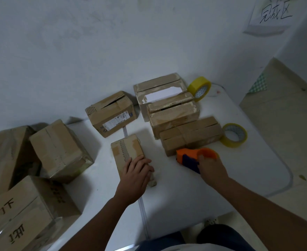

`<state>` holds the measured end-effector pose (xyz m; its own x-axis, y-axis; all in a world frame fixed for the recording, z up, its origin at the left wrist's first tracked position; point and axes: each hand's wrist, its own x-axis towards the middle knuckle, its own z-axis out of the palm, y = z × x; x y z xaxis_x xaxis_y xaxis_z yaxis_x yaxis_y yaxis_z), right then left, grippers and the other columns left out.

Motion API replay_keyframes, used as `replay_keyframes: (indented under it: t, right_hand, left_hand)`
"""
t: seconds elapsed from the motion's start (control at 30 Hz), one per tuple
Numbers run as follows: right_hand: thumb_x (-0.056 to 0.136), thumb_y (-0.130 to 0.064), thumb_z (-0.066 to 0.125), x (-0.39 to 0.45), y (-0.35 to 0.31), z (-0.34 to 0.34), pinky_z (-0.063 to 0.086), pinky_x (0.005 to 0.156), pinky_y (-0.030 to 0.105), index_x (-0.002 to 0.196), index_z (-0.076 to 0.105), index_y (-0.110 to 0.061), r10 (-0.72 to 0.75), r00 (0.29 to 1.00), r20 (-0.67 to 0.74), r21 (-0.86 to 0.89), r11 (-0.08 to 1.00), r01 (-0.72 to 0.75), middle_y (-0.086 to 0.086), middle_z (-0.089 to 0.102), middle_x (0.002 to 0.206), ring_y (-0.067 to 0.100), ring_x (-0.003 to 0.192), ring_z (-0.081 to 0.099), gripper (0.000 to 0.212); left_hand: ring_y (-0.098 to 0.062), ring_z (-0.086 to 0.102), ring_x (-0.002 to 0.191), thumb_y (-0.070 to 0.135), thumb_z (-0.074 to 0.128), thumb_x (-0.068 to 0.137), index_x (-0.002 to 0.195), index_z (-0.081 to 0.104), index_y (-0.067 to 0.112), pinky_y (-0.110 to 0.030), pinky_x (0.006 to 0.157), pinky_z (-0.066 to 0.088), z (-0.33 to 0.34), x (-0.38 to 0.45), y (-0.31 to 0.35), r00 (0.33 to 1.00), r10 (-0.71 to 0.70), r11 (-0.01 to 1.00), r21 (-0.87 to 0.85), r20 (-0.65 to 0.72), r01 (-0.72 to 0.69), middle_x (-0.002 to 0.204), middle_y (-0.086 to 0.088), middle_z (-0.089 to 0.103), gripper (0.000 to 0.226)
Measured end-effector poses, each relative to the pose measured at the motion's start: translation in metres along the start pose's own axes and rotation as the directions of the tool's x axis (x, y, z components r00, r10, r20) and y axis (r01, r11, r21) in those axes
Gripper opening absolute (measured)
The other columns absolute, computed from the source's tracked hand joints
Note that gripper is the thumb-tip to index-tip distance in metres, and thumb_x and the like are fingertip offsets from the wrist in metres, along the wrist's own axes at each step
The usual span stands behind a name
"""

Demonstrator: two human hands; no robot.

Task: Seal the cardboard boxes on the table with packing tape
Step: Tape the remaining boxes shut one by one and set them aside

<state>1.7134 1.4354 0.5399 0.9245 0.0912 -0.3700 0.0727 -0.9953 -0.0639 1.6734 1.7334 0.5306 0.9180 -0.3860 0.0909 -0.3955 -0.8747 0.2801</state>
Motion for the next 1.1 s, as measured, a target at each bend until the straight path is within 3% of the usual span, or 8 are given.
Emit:
replay_keyframes:
  t: [0.17,0.2,0.27,0.3,0.37,0.63,0.83,1.1]
  right_hand:
    - [0.087,-0.011,0.066,-0.009,-0.023,0.014,0.049,0.076,0.036,0.112,0.06,-0.006,-0.001,0.973,-0.231,0.383,0.919,0.092,0.008,0.061,0.107,0.026,0.092,0.06,0.026]
    - [0.093,-0.015,0.059,-0.012,-0.038,0.006,0.047,0.076,0.031,0.115,0.059,-0.009,0.016,0.986,-0.164,0.567,0.82,0.082,0.005,0.06,0.108,0.021,0.093,0.058,0.023]
    - [0.101,-0.022,0.049,-0.018,-0.071,-0.007,0.048,0.079,0.024,0.123,0.055,-0.013,-0.023,0.98,0.197,0.871,0.463,-0.165,0.001,0.062,0.115,0.013,0.097,0.059,0.025]
    - [0.102,-0.025,0.046,-0.019,-0.085,-0.009,0.049,0.085,0.026,0.125,0.054,-0.014,-0.077,0.947,0.312,0.91,0.309,-0.274,0.001,0.062,0.117,0.012,0.101,0.06,0.027]
    - [0.103,-0.03,0.045,-0.021,-0.105,-0.013,0.05,0.092,0.032,0.12,0.058,-0.012,-0.141,0.921,0.363,0.923,0.187,-0.336,0.005,0.066,0.113,0.017,0.104,0.063,0.028]
    - [0.094,-0.015,0.06,-0.024,-0.114,0.006,0.053,0.076,0.038,0.078,0.065,-0.016,0.02,0.985,0.172,0.948,0.269,-0.171,0.003,0.069,0.072,0.016,0.07,0.064,0.016]
    - [0.096,-0.014,0.056,-0.027,-0.121,0.014,0.052,0.074,0.034,0.08,0.061,-0.017,0.068,0.997,0.03,0.93,0.363,-0.052,-0.002,0.065,0.071,0.012,0.069,0.062,0.016]
    - [0.093,-0.016,0.06,-0.024,-0.118,0.021,0.049,0.069,0.027,0.073,0.06,-0.022,0.061,0.996,-0.071,0.902,0.429,0.039,-0.005,0.064,0.068,0.003,0.066,0.059,0.021]
  left_hand:
    - [-0.017,0.036,0.138,0.031,0.04,0.1,0.113,0.05,0.032,-0.042,0.119,0.013,-0.001,0.001,0.0,1.0,0.003,1.0,0.019,-0.006,-0.003,0.133,0.01,0.049,0.017]
    - [-0.017,0.035,0.138,0.031,0.04,0.1,0.114,0.051,0.032,-0.042,0.119,0.012,-0.001,0.001,-0.001,1.0,0.001,1.0,0.018,-0.009,-0.001,0.133,0.01,0.05,0.017]
    - [-0.017,0.035,0.139,0.031,0.039,0.101,0.115,0.051,0.031,-0.042,0.119,0.012,0.0,0.001,-0.001,1.0,0.0,1.0,0.017,-0.01,0.0,0.133,0.009,0.05,0.019]
    - [-0.018,0.035,0.139,0.032,0.039,0.101,0.116,0.051,0.031,-0.042,0.119,0.012,-0.001,0.001,-0.001,1.0,0.004,1.0,0.019,-0.01,-0.004,0.133,0.009,0.051,0.02]
    - [-0.018,0.036,0.138,0.033,0.037,0.101,0.118,0.051,0.03,-0.044,0.119,0.015,-0.003,0.002,0.0,1.0,0.011,1.0,0.014,-0.002,-0.011,0.134,0.008,0.051,0.022]
    - [-0.007,0.034,0.14,0.031,0.044,0.101,0.14,0.046,0.025,-0.043,0.123,0.014,-0.019,0.004,-0.004,0.992,-0.105,0.939,-0.322,0.069,0.122,0.149,0.008,0.043,0.04]
    - [-0.004,0.007,0.151,0.056,0.033,0.1,0.152,0.031,0.026,-0.038,0.124,0.003,-0.014,-0.01,-0.016,0.993,0.036,0.995,-0.097,0.116,-0.025,0.162,0.011,0.022,0.06]
    - [-0.017,0.016,0.151,0.064,0.035,0.096,0.155,0.022,0.022,-0.045,0.121,0.016,-0.005,-0.014,-0.023,0.987,0.095,0.99,0.088,0.133,-0.107,0.163,0.001,0.024,0.074]
